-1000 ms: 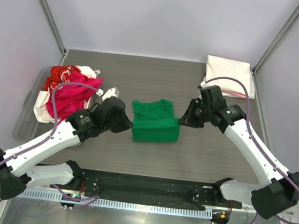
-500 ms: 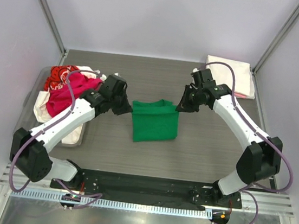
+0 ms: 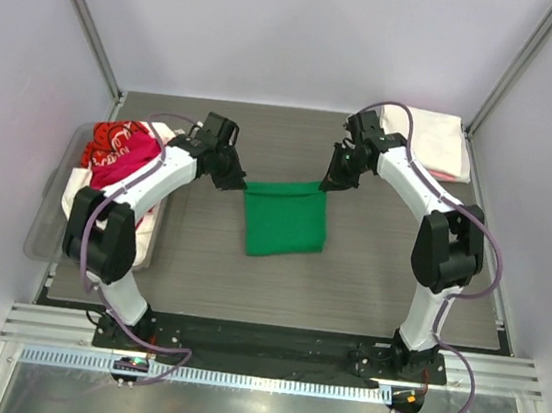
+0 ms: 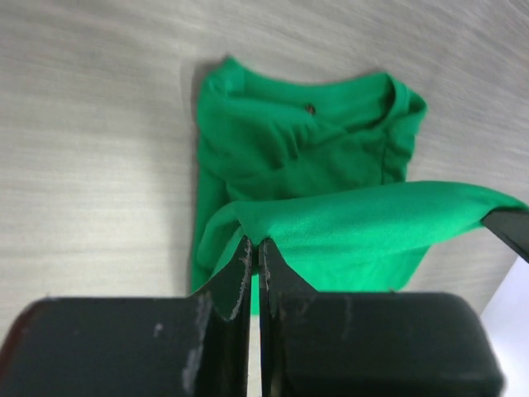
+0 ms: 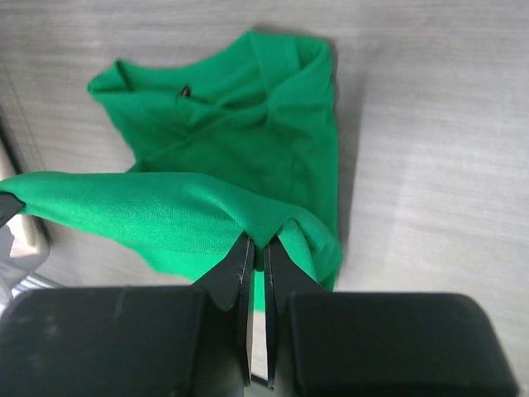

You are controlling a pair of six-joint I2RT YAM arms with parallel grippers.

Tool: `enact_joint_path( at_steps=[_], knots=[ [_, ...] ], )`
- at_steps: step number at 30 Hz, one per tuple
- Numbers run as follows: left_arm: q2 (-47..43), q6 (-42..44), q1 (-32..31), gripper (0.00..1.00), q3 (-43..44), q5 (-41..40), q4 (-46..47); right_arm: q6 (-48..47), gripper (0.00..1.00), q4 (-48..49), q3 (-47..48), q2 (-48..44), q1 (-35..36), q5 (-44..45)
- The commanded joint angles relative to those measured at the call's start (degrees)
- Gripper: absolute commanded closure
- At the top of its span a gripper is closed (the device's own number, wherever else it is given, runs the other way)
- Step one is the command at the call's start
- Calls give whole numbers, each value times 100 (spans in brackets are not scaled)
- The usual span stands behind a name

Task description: Fold and stack the t-shirts

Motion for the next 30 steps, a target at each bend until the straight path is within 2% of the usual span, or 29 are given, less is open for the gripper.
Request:
enact_joint_path(
  at_steps=[1, 5, 7, 8, 9, 10, 11, 12, 14, 15, 18, 21, 24, 25, 26, 27, 30],
  knots=[
    [430, 340, 248, 100, 456, 54, -31, -192, 99, 52, 604, 362, -149, 36],
    [1204, 445, 450, 100, 983, 247, -92, -156, 99, 43, 1132, 951, -210, -26],
    [1705, 585, 495, 92, 1403, 396, -119, -86, 99, 34, 1456, 1293, -245, -70],
    [1907, 612, 538, 87, 1598, 467, -223, -42, 93, 26, 1580, 1408, -263, -79],
    [2248, 639, 556, 77, 1800, 476, -337, -33, 82, -9, 1886, 1540, -280, -157],
    [2425, 674, 582, 71, 2280, 493, -634, -33, 69, -36, 2063, 1776, -298, -193],
    [2558, 692, 626, 65, 2494, 520, -811, -51, 50, -71, 2256, 1883, -290, -228],
    [2655, 709, 644, 55, 2705, 520, -952, -68, 43, -193, 2597, 1954, -307, -254],
    [2639, 770, 653, 49, 3013, 485, -1216, -129, 35, -325, 2802, 1929, -290, -290],
    [2516, 771, 644, 45, 3006, 424, -1252, -139, 35, -317, 2690, 1815, -289, -316],
    [1866, 788, 600, 43, 2690, 205, -1279, -139, 34, -177, 2207, 1130, -290, -167],
    [1181, 771, 478, 44, 2112, -33, -1270, -25, 36, 278, 1180, 236, -289, -175],
    [583, 692, 223, 47, 1436, -43, -1095, 273, 48, 1006, -416, -591, -272, -692],
    [468, 640, 83, 48, 1267, 45, -920, 353, 61, 1236, -718, -769, -254, -877],
    [267, 569, 3, 50, 1048, 106, -805, 414, 66, 1439, -1000, -892, -237, -1079],
    [195, 490, -84, 51, 707, 159, -700, 528, 69, 1736, -1473, -980, -193, -1368],
    [19, 121, -506, 52, 47, 405, -155, 564, 71, 2046, -2212, -1113, -158, -1651]
  ],
)
